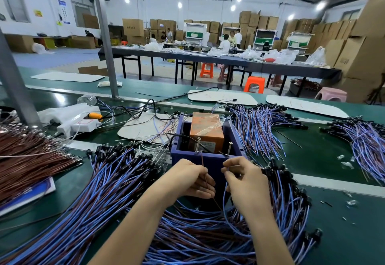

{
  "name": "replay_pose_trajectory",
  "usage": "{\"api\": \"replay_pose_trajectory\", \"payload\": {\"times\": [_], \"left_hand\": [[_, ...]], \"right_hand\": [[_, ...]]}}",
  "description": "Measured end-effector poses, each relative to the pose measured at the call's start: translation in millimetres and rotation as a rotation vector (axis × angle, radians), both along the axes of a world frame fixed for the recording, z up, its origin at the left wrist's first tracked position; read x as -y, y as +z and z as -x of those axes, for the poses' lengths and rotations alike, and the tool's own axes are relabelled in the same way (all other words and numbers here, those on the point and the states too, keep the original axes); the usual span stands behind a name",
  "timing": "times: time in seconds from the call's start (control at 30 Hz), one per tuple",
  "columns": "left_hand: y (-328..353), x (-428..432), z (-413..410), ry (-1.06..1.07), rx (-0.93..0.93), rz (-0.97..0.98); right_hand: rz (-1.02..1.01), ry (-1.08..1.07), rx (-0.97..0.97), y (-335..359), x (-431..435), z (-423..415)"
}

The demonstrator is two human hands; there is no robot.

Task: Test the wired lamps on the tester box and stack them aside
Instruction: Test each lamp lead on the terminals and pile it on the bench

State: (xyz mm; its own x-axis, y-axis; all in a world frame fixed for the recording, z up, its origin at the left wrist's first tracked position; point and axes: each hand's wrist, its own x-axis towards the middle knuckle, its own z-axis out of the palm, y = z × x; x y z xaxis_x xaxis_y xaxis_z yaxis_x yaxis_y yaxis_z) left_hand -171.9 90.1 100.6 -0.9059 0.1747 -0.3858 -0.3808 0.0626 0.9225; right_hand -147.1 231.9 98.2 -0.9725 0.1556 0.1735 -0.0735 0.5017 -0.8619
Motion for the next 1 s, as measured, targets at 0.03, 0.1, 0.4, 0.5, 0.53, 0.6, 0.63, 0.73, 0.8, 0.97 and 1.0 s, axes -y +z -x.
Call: {"api": "replay_pose_trajectory", "payload": {"times": [0.03,0.1,0.4,0.5,0.53,0.6,0.63,0.73,0.8,0.97,1.0], "left_hand": [[0.3,-0.1,0.0,0.001,-0.001,-0.003],[1.2,-0.3,-0.2,0.004,-0.005,-0.007],[3.1,0.4,0.0,0.023,0.015,-0.015],[4.1,-0.1,-0.4,0.025,0.03,-0.022],[4.3,-0.3,-0.2,0.025,0.033,-0.026],[4.8,-0.6,0.1,0.028,0.038,-0.033],[5.3,-0.4,-0.1,0.027,0.039,-0.033],[5.8,0.0,-0.9,0.012,0.04,-0.028],[5.7,0.1,-0.6,0.001,0.032,-0.024],[4.4,5.6,-2.6,-0.215,-0.049,0.122],[4.6,10.9,-4.2,-0.339,-0.082,0.214]], "right_hand": [[0.003,0.004,-0.002,-0.2,-0.2,0.1],[0.003,0.01,-0.008,-0.5,-1.1,0.2],[-0.035,0.017,-0.008,0.2,-2.6,1.1],[-0.038,0.023,0.003,0.0,-3.0,1.1],[-0.034,0.02,0.0,0.2,-2.8,1.2],[-0.026,0.011,-0.014,0.1,-2.2,1.6],[-0.022,0.008,-0.02,-0.1,-1.8,1.8],[-0.023,0.003,-0.034,-1.2,-1.7,1.9],[-0.022,0.004,-0.047,-1.9,-1.9,2.2],[0.01,0.077,-0.029,-0.4,-3.7,1.7],[0.029,0.139,0.005,0.3,-3.9,0.9]]}}
